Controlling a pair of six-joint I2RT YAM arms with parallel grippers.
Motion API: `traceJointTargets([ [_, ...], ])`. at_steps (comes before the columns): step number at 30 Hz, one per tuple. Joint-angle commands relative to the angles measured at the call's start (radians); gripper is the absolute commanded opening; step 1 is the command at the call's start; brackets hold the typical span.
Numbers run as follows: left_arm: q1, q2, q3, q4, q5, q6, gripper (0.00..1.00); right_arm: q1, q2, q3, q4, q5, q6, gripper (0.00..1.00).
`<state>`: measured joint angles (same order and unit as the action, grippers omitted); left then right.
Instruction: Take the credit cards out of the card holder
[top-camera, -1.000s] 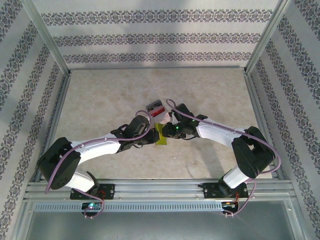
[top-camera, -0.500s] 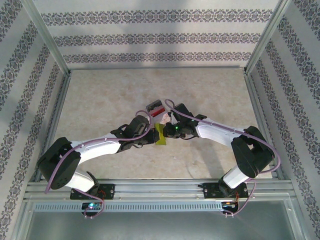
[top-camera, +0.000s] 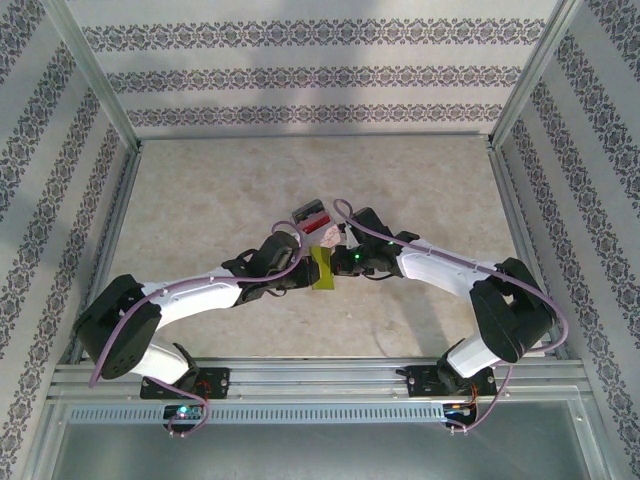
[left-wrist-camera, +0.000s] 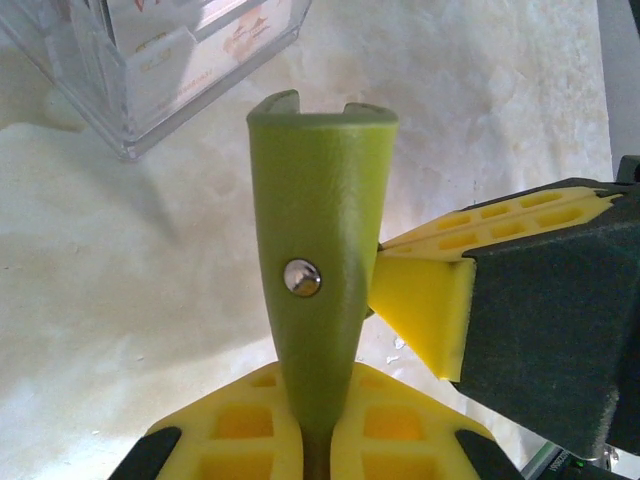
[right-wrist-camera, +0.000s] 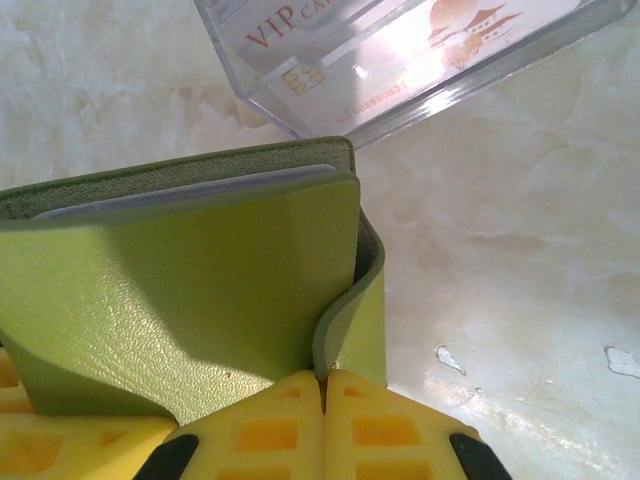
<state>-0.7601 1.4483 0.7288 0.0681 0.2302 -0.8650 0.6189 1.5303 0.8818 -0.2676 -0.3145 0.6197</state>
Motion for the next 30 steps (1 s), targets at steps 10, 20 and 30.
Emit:
traceJointTargets([
  [10, -0.007, -0.07, 0.007, 0.027, -0.025, -0.008, 0.0, -0.099, -0.038, -0.071, -0.086, 0.106, -0.055, 0.0],
  [20, 0.019, -0.099, -0.002, 0.038, 0.003, 0.003, 0.0, -0.211, -0.174, -0.151, 0.052, -0.123, -0.073, 0.36],
  [30, 0.119, -0.235, -0.033, 0.127, 0.119, 0.066, 0.0, -0.4, -0.404, -0.283, 0.29, -0.446, -0.049, 0.73],
])
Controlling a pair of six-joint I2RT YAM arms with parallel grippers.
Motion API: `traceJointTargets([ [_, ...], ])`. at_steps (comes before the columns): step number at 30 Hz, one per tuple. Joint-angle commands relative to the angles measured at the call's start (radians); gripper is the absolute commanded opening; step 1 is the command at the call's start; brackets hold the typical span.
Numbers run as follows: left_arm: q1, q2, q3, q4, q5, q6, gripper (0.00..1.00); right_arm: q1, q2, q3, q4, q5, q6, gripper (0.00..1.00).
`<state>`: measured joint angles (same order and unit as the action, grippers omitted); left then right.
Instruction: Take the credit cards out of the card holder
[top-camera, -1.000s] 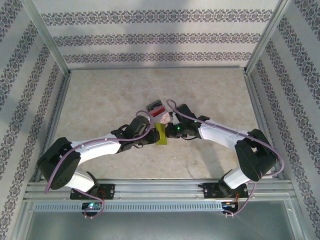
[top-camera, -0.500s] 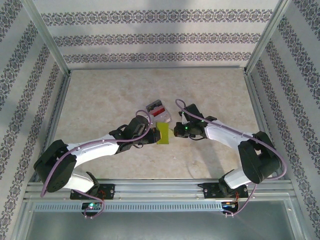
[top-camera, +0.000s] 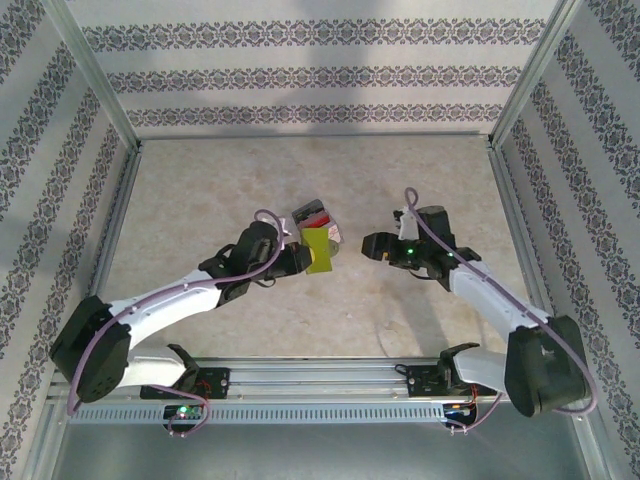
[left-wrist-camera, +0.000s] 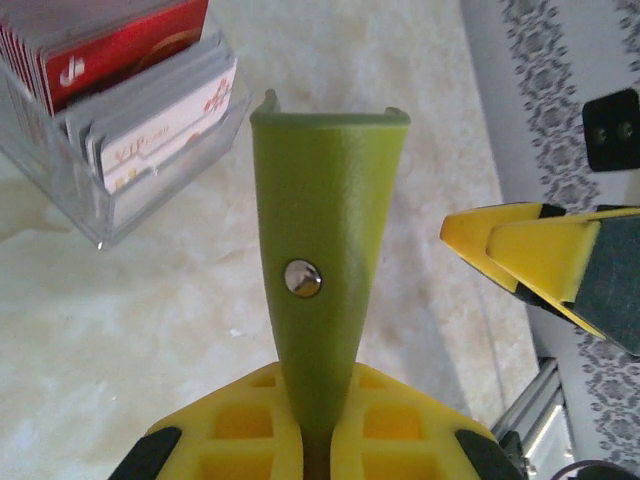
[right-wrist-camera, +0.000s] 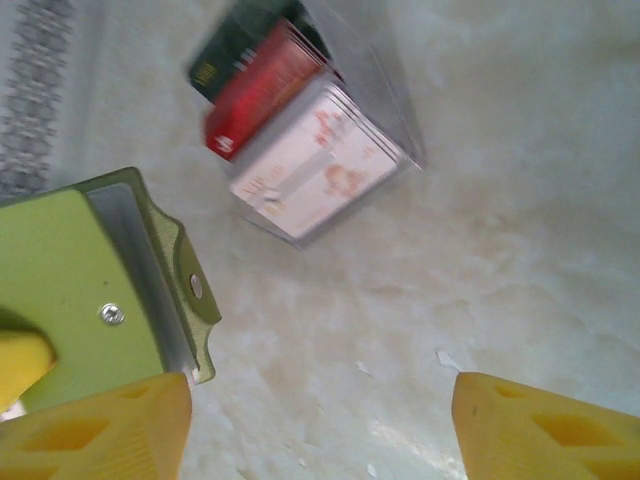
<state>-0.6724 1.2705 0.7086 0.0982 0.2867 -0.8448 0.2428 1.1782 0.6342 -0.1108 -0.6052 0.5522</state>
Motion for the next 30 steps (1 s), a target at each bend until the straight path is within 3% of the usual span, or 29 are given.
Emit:
traceJointTargets([
  [1, 0.04, -0.073, -0.019, 0.117, 0.078, 0.055, 0.0, -0.024, -0.072, -0.043, 0.156, -0.169, 0.025, 0.74],
  [7, 0.079, -0.154, -0.037, 0.226, 0.182, 0.09, 0.0, 0.003, -0.142, -0.049, 0.237, -0.215, 0.044, 0.76],
  [14, 0.079, -0.162, -0.009, 0.302, 0.292, 0.099, 0.0, 0.086, -0.128, -0.005, 0.297, -0.169, 0.046, 0.69],
  [24, 0.079, -0.144, -0.023, 0.389, 0.34, 0.066, 0.0, 0.14, -0.084, 0.042, 0.315, -0.125, 0.032, 0.63],
  [30, 0.078, -0.148, -0.026, 0.398, 0.359, 0.069, 0.0, 0.119, -0.122, 0.02, 0.29, -0.047, 0.021, 0.55],
])
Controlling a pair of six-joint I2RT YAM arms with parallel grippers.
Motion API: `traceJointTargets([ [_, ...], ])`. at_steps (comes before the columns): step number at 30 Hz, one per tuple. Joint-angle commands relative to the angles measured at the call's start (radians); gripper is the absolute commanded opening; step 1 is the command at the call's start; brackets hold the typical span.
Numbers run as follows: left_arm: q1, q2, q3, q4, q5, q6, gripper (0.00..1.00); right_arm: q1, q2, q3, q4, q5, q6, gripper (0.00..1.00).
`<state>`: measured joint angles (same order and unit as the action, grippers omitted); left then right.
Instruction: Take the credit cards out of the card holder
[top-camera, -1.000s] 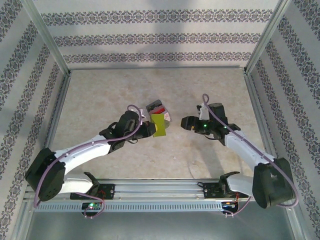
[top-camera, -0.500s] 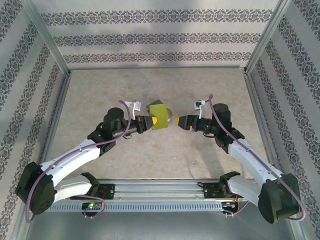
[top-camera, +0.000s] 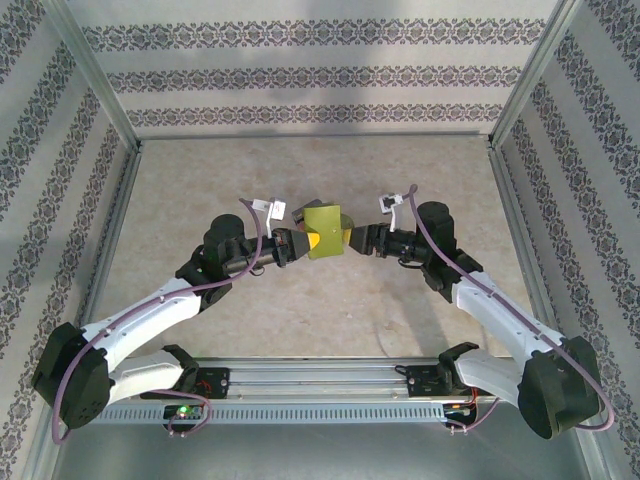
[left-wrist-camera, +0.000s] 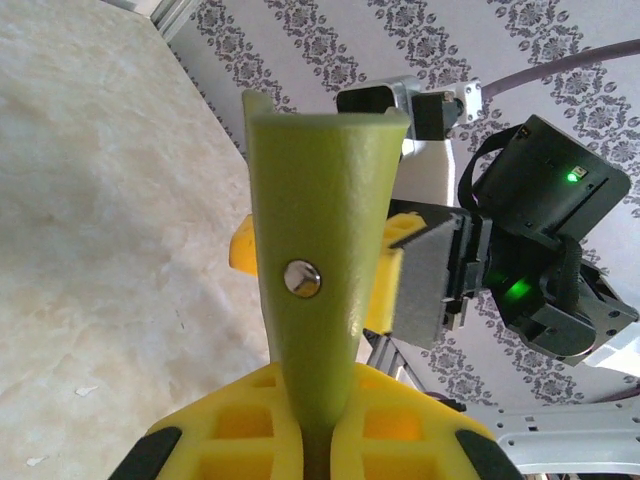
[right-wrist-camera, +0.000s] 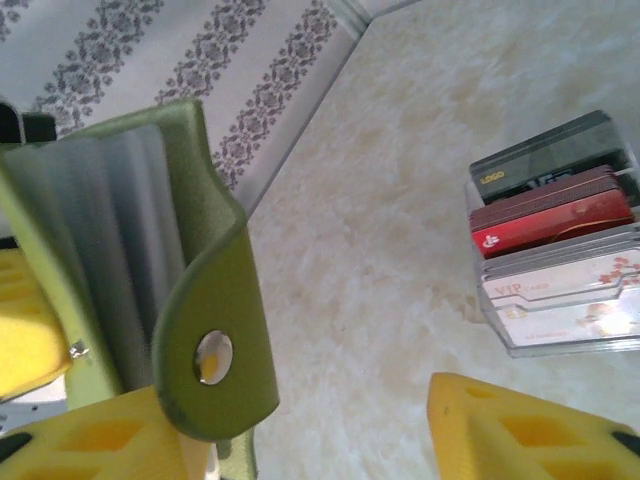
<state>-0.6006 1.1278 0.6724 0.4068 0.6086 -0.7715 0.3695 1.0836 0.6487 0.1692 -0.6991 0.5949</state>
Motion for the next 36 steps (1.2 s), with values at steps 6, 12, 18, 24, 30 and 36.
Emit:
traceJointTargets([
  [6, 0.007, 0.006, 0.005, 0.127, 0.063, -0.013, 0.0, -0.021, -0.041, 0.013, 0.043, -0.031, 0.016, 0.48],
  [12, 0.007, 0.025, 0.003, 0.174, 0.077, -0.032, 0.0, -0.014, -0.032, 0.007, 0.064, -0.071, 0.022, 0.49],
  [18, 0.007, 0.026, 0.004, 0.183, 0.094, -0.033, 0.0, -0.018, -0.022, -0.014, 0.194, -0.128, 0.101, 0.49],
  [24, 0.007, 0.04, 0.0, 0.228, 0.108, -0.054, 0.0, -0.02, -0.002, -0.014, 0.264, -0.186, 0.155, 0.48],
  [30, 0.007, 0.049, -0.004, 0.249, 0.111, -0.062, 0.0, -0.019, 0.01, -0.029, 0.301, -0.214, 0.184, 0.46],
  [36, 0.007, 0.058, -0.011, 0.282, 0.115, -0.079, 0.0, -0.027, 0.028, -0.048, 0.375, -0.256, 0.241, 0.41],
])
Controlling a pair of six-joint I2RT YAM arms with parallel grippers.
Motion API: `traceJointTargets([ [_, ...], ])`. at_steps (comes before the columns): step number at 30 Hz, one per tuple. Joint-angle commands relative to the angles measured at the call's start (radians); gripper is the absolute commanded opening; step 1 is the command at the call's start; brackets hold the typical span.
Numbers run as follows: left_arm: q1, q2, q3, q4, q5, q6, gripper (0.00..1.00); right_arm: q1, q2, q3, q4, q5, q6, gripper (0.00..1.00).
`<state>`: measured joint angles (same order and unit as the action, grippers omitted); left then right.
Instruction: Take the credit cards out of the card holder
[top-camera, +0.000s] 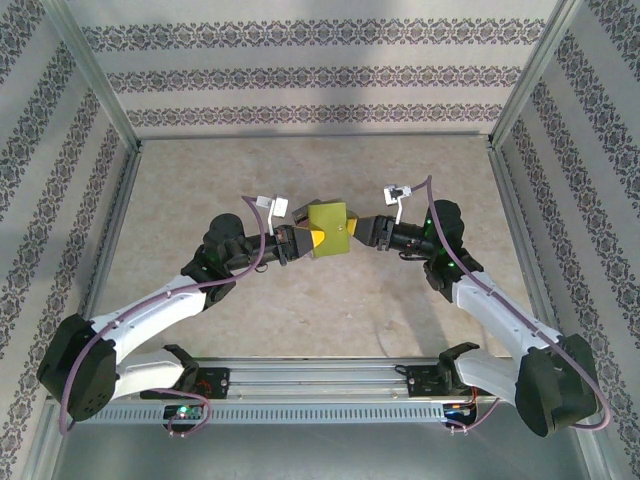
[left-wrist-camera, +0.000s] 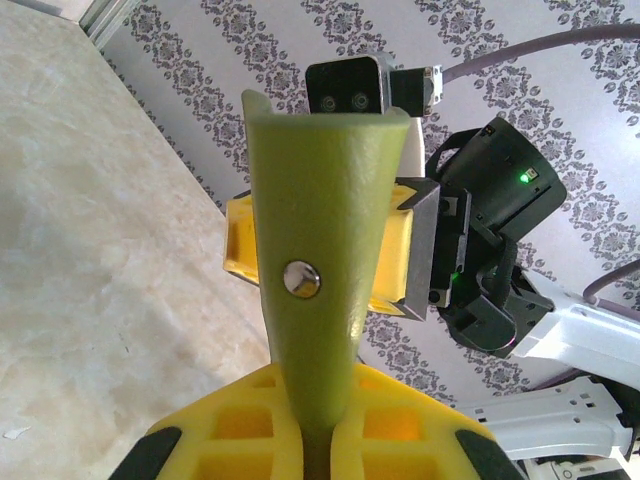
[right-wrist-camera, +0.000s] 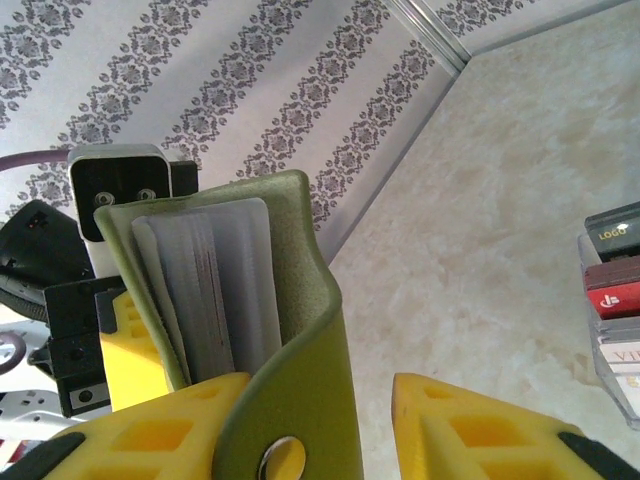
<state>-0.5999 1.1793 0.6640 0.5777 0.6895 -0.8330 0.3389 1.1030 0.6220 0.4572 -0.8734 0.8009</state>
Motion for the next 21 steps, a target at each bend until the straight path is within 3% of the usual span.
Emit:
traceJointTargets([
  [1, 0.006, 0.008, -0.005, 0.119, 0.035, -0.02, 0.0, 0.0, 0.012, -0.027, 0.112, -0.091, 0.053, 0.41],
  [9, 0.005, 0.028, -0.007, 0.159, 0.042, -0.038, 0.0, -0.005, 0.036, -0.031, 0.221, -0.17, 0.138, 0.4],
  [15, 0.005, 0.038, -0.004, 0.156, 0.037, -0.036, 0.01, -0.003, 0.044, -0.029, 0.225, -0.182, 0.15, 0.24],
  [18, 0.005, 0.048, -0.009, 0.157, 0.03, -0.04, 0.1, -0.003, 0.042, -0.028, 0.212, -0.178, 0.146, 0.0],
  [20, 0.004, 0.05, -0.017, 0.154, 0.016, -0.041, 0.19, -0.002, 0.033, -0.03, 0.189, -0.162, 0.132, 0.0],
  [21, 0.005, 0.049, -0.023, 0.148, 0.005, -0.041, 0.31, -0.003, 0.028, -0.031, 0.172, -0.15, 0.124, 0.0],
])
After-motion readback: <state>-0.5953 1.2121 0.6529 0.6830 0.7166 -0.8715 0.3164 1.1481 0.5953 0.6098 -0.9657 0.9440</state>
